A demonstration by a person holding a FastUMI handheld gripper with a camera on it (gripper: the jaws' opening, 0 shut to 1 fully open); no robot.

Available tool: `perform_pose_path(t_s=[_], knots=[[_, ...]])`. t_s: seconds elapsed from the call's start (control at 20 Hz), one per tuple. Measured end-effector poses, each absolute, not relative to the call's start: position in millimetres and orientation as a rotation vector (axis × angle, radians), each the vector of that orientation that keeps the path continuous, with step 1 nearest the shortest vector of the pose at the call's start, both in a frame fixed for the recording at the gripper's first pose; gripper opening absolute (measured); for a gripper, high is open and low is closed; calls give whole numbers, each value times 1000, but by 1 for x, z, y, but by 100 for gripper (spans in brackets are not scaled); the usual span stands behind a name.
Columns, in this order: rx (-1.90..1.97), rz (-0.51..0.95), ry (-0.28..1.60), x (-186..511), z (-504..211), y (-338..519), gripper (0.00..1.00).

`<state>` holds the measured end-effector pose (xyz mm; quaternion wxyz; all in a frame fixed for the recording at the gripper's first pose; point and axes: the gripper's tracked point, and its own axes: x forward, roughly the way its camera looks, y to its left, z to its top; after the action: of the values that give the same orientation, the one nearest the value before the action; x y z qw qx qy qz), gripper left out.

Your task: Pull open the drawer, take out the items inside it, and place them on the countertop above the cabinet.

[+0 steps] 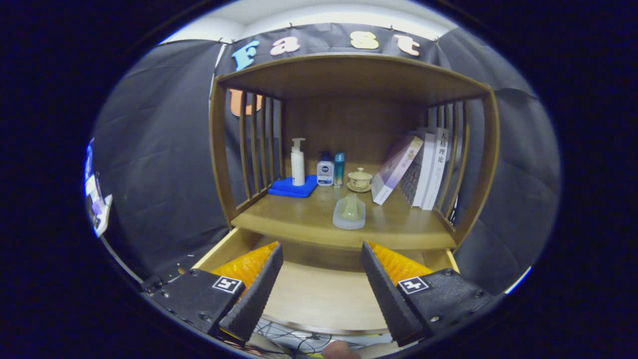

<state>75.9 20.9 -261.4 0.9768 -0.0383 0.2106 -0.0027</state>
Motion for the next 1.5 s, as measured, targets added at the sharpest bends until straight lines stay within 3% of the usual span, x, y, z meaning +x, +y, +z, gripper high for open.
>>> perform_pose_path(t_s=[0.8,1.15,1.5], knots=[[-61,-95,328,-30,-367,29,99],[-52,-157,418,-30,-433,17,99],[-17,-227,388,-15,-442,13,99]])
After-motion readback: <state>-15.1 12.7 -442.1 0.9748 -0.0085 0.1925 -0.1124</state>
